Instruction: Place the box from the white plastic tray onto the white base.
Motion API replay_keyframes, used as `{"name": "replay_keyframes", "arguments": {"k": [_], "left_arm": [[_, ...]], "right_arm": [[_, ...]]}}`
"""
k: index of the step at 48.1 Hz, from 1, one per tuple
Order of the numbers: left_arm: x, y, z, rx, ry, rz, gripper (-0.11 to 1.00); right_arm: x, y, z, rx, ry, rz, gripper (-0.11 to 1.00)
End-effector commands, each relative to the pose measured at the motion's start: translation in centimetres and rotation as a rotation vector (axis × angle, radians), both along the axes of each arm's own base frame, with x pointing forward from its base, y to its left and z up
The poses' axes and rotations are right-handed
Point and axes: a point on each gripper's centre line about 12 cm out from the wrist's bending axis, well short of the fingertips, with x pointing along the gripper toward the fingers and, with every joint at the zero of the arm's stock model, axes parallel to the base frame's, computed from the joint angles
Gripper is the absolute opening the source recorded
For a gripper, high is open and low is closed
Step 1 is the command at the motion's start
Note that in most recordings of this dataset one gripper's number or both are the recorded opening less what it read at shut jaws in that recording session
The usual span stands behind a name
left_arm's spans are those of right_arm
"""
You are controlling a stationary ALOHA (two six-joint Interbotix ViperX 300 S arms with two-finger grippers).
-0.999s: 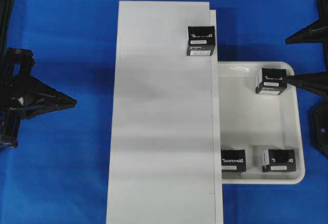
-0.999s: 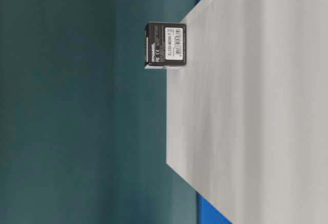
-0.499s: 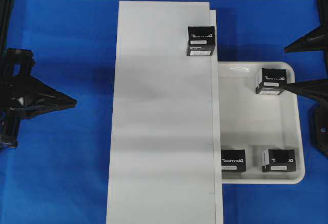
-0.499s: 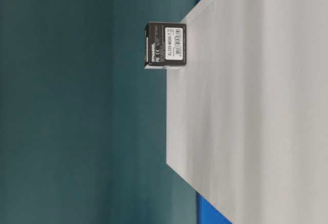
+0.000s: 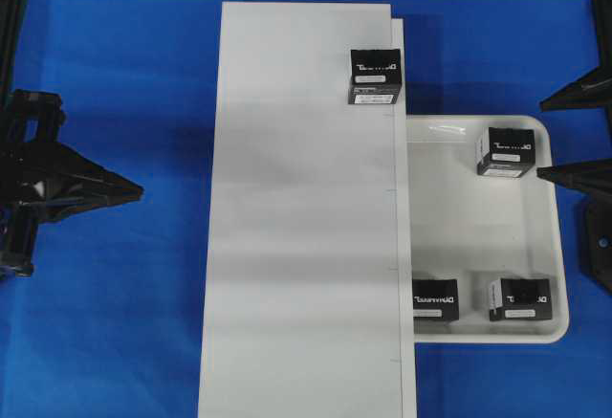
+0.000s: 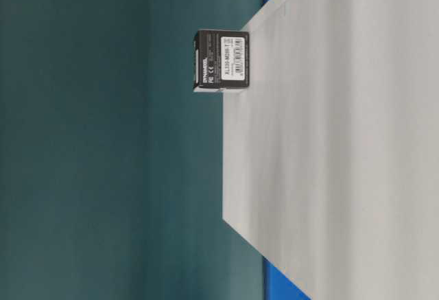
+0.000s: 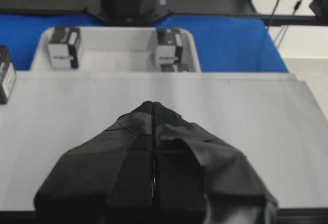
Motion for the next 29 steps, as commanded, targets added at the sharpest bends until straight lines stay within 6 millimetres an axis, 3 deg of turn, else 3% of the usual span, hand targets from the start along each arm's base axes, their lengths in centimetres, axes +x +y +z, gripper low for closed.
{"name": "replay_keyframes", "arguments": {"k": [1,29], "left_arm": [[0.19,-0.05,0.8,0.0,-0.022,-0.002,-0.07],[0.17,-0.25,0.73,0.002,-0.02,-0.011,-0.07]], "right_arm": [[0.02,0.03,0.22,0.004,-0.008,0.0,0.99],[-0.12,0.07,-0.64,0.01,0.008,-0.001,0.99]]}}
